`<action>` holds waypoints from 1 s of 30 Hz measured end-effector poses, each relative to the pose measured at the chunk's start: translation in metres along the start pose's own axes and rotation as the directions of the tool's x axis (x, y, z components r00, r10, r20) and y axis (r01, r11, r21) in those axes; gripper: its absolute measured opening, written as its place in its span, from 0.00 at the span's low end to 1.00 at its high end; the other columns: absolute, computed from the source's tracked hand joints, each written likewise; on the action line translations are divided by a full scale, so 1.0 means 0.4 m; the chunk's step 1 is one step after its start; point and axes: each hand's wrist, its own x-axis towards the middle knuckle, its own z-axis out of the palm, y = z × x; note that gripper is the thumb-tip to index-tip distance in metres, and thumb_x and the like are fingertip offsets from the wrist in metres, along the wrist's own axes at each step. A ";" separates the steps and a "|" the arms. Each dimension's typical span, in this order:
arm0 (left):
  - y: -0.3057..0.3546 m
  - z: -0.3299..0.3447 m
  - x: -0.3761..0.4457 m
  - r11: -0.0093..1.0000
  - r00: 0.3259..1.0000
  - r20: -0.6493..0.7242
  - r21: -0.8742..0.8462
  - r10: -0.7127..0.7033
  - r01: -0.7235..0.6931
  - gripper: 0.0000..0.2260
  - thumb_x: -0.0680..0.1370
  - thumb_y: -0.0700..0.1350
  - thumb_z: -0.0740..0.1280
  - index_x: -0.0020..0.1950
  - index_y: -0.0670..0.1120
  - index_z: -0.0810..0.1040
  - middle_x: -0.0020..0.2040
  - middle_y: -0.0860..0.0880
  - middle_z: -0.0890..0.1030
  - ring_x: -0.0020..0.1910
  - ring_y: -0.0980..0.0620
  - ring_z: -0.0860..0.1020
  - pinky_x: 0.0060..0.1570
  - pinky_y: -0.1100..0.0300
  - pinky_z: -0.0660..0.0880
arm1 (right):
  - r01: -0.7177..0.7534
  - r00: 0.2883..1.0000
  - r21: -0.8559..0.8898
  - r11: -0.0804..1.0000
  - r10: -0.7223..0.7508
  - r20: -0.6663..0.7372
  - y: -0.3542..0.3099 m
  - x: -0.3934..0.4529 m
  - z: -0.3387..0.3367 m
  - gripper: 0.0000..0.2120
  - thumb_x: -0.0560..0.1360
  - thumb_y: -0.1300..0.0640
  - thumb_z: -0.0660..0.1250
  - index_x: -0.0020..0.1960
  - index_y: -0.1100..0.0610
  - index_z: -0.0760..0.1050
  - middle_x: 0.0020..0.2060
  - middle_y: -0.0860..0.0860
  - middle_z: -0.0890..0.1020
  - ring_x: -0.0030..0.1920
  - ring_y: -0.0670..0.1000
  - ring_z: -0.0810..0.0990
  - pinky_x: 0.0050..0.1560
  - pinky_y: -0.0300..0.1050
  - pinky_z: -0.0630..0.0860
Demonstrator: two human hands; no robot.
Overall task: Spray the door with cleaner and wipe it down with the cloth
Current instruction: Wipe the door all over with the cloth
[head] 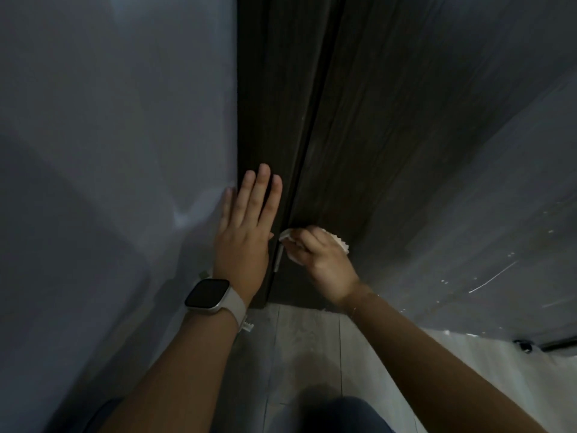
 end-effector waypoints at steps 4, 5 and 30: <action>0.003 0.000 -0.001 1.000 1.000 0.004 -0.010 0.006 -0.006 0.53 0.70 0.37 0.75 0.80 0.49 0.37 0.79 0.51 0.34 0.79 0.49 0.39 0.77 0.47 0.46 | 0.047 0.970 -0.087 0.995 -0.066 -0.234 0.032 0.102 -0.142 0.19 0.76 0.66 0.67 0.66 0.62 0.72 0.57 0.57 0.70 0.54 0.59 0.71 0.54 0.51 0.69; 0.004 0.000 0.000 1.000 1.000 0.009 -0.009 0.003 -0.003 0.53 0.70 0.37 0.75 0.79 0.49 0.37 0.79 0.51 0.34 0.79 0.49 0.39 0.77 0.46 0.46 | 0.033 0.941 -0.123 0.992 -0.073 -0.330 0.047 0.145 -0.192 0.19 0.76 0.67 0.66 0.66 0.61 0.70 0.58 0.57 0.69 0.54 0.59 0.71 0.55 0.50 0.68; 0.044 0.038 -0.024 0.994 0.994 0.008 -0.018 -0.111 0.111 0.44 0.74 0.47 0.73 0.79 0.45 0.46 0.77 0.38 0.44 0.77 0.44 0.40 0.77 0.50 0.41 | -0.412 -0.400 0.797 -0.441 0.874 0.276 -0.094 -0.348 0.155 0.09 0.75 0.64 0.66 0.52 0.52 0.77 0.50 0.55 0.81 0.51 0.55 0.81 0.51 0.52 0.79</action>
